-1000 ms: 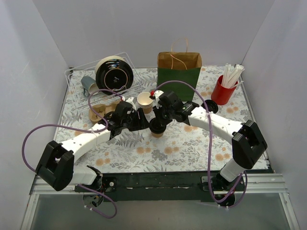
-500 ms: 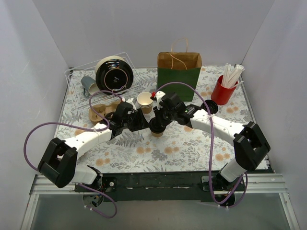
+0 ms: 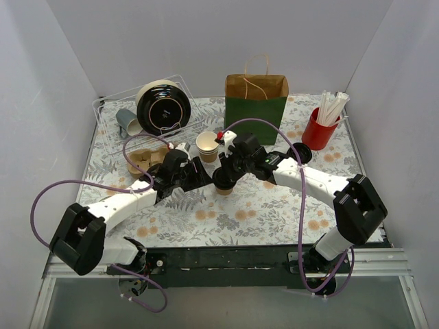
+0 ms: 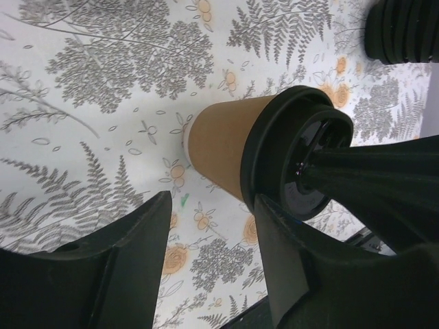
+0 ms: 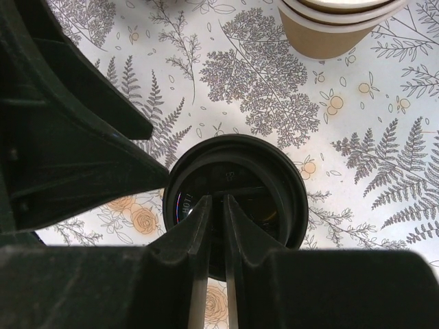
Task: Pack the takeout coffee
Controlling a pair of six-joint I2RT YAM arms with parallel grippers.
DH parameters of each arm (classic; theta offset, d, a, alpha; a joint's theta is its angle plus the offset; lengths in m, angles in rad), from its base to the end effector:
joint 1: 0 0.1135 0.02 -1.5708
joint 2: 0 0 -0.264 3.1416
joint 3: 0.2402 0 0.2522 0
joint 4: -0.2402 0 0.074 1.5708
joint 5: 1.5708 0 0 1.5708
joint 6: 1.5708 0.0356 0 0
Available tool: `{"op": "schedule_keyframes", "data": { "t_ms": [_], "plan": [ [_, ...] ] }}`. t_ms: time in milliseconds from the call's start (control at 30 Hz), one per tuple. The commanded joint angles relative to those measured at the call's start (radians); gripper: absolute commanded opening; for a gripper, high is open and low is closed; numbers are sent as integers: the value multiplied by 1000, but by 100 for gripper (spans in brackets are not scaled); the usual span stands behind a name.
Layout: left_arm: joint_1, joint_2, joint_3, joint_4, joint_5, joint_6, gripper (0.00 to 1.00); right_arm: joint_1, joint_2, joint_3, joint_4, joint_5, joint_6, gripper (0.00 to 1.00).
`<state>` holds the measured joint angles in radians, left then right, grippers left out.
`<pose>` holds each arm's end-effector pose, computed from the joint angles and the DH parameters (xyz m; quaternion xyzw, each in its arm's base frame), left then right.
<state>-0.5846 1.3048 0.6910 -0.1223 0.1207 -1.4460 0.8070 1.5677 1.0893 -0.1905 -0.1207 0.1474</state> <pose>0.2198 -0.1506 0.2028 -0.3588 0.8394 -0.3728 0.1665 0.2390 0.2558 0.2502 -0.3158 0.8415 0.2480 0.3615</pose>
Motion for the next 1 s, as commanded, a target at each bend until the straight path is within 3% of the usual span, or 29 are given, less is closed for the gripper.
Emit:
{"op": "schedule_keyframes", "data": {
  "t_ms": [0, 233, 500, 767, 967],
  "plan": [
    [2, -67, 97, -151, -98, 42, 52, -2, 31, -51, -152, -22, -72, 20],
    [6, -59, 172, -188, -171, 72, 58, -2, -11, 12, -214, -74, -221, 25],
    [25, 63, 240, -163, -171, 114, 61, -2, -40, 139, -265, -158, -244, 41],
    [40, 200, 295, -97, -27, 145, 61, -2, -175, 75, -201, -22, -62, 54],
    [39, 179, 213, -5, 102, 150, 61, -8, -342, -78, -175, 150, 147, 53]
  ]
}}
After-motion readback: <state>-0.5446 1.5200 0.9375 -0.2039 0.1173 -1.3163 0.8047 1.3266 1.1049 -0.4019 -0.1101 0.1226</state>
